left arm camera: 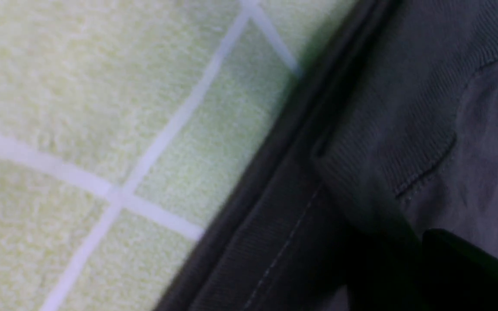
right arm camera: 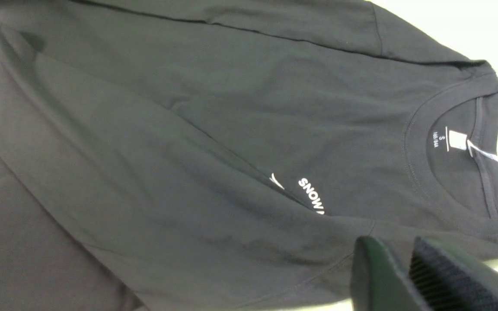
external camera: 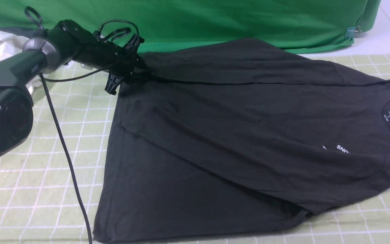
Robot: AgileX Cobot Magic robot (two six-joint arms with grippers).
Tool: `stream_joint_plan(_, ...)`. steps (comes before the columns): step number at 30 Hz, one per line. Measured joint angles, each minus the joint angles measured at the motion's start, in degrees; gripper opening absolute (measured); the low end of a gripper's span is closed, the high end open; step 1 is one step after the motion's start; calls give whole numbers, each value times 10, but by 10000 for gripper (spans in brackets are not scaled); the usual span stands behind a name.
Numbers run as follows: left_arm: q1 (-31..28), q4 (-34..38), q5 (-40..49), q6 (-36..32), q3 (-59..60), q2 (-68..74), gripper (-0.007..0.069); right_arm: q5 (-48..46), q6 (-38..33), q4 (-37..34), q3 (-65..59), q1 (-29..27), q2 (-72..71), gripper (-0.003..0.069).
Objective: Fold a long-sleeved shirt over a green coffee tablecloth.
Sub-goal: 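Grab the top left corner of the dark shirt with the left gripper, then fold the left side of the dark shirt inward over its body with the left gripper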
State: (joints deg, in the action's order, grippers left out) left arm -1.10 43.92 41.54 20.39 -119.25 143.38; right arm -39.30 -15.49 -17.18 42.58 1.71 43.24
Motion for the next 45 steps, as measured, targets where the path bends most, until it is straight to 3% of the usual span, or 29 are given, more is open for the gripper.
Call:
stream_joint_plan(4, 0, 14, -6, 3, 0, 5, 25, 3, 0, 0, 0, 0, 0, 144)
stream_joint_plan(12, 0, 12, 23, 3, 1, -26, 16, 23, 0, 0, 0, 0, 0, 146)
stream_joint_plan(17, 2, -7, 90, 4, 1, -122, 16, 49, 0, 1, 0, 0, 0, 154)
stream_joint_plan(21, 17, -81, 162, 34, 1, -168, 17, 53, 0, 1, 0, 0, 0, 160)
stream_joint_plan(24, 53, -221, 250, 52, 9, -210, 17, 53, 0, 1, 0, 0, 0, 168)
stream_joint_plan(26, 81, -270, 271, 52, 46, -246, 17, 52, 0, 1, 0, 0, 0, 172)
stream_joint_plan(37, 162, -393, 240, 144, 314, -404, 17, 27, 1, 1, 0, 0, 0, 192)
stream_joint_plan(45, 165, -348, 90, 152, 496, -430, 18, 24, 1, 1, 0, 0, 0, 197)
